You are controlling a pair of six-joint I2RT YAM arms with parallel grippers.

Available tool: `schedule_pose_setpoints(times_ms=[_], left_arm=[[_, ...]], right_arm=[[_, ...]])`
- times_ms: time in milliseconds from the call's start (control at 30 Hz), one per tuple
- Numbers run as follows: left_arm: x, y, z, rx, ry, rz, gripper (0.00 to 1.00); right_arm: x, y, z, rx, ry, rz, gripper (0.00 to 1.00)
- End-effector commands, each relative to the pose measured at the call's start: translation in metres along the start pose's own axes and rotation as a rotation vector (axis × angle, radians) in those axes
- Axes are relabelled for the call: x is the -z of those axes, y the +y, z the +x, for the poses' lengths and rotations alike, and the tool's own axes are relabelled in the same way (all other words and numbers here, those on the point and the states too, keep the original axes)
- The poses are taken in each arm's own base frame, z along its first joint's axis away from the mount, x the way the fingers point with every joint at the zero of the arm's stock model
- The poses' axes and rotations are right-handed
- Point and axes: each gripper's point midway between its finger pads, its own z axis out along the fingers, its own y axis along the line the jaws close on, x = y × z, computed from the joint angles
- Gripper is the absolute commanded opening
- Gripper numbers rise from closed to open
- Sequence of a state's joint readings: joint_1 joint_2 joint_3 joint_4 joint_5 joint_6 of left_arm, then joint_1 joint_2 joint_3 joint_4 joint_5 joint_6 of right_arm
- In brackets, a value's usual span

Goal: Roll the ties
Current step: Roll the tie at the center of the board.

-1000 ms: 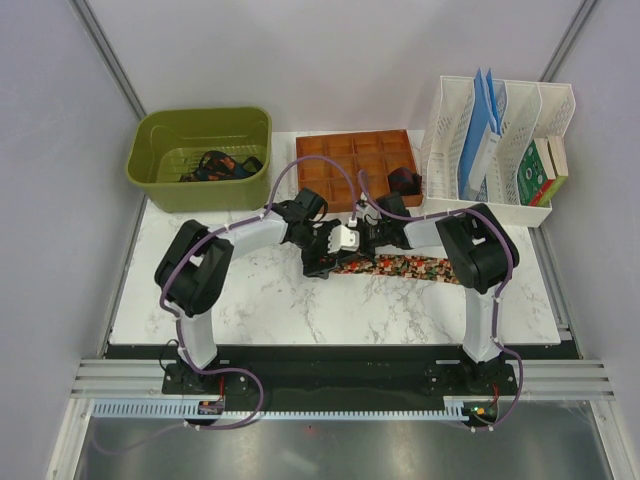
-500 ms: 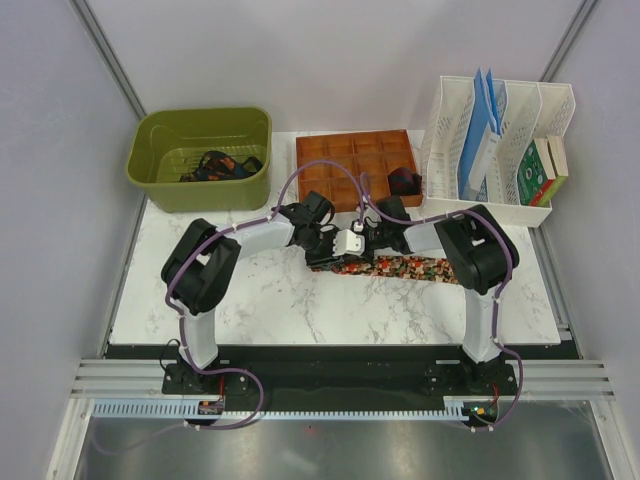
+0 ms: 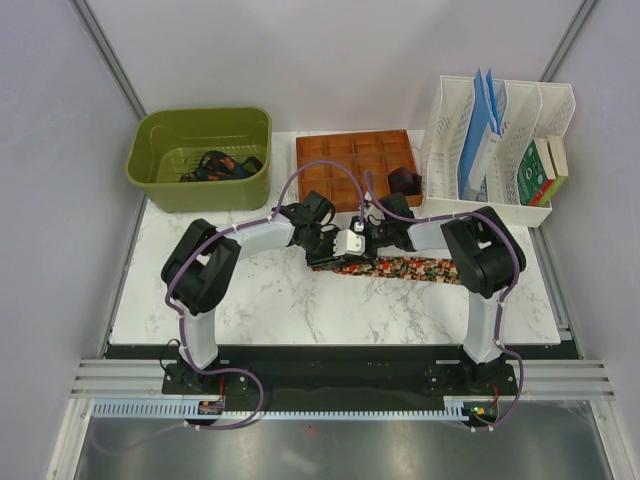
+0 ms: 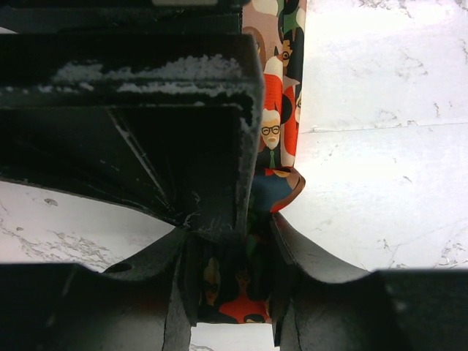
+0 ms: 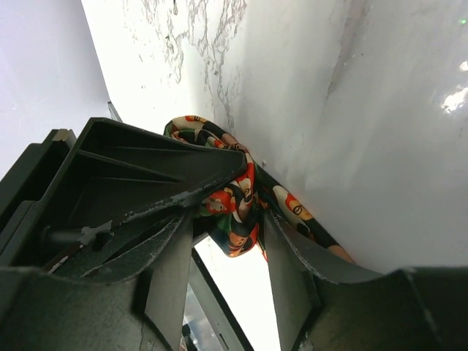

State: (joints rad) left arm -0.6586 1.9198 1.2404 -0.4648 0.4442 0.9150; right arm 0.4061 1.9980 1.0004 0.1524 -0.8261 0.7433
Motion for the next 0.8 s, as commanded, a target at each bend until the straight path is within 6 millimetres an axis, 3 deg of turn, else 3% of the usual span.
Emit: schedule_pose_setpoints(times_ms=[0, 100, 267, 400, 500, 567, 633, 767], left_arm=[[-0.005, -0.011, 0.012, -0.003, 0.046, 0.03, 0.31], [-0.005, -0.01, 0.011, -0.001, 0.042, 0.029, 0.28], [-0.003, -0.013, 0.008, -0.004, 0.032, 0.037, 0.27], [0.003, -0.024, 0.007, -0.017, 0.017, 0.073, 0.26], [0.007, -0.032, 0.01, -0.044, 0.015, 0.096, 0.26], [0.01, -0.036, 0.011, -0.06, 0.016, 0.1, 0.33], [0.015, -0.033, 0.01, -0.046, 0.003, 0.091, 0.5], [0.038, -0.012, 0.001, 0.027, -0.065, 0.034, 0.65]], right_arm=[[0.008, -0.005, 0.002, 0.009, -0.003, 0.041, 0.53], [0.006, -0.01, 0.004, 0.005, 0.006, 0.05, 0.53], [0.0, -0.013, 0.006, 0.013, 0.01, 0.053, 0.37], [-0.004, -0.015, 0.003, 0.026, 0.005, 0.061, 0.11], [-0.008, -0.011, -0.002, 0.053, 0.003, 0.064, 0.0], [-0.01, -0.009, -0.004, 0.071, 0.0, 0.063, 0.0], [-0.014, -0.013, -0.006, 0.073, 0.003, 0.073, 0.0], [-0.016, -0.025, -0.001, 0.075, 0.025, 0.105, 0.0]])
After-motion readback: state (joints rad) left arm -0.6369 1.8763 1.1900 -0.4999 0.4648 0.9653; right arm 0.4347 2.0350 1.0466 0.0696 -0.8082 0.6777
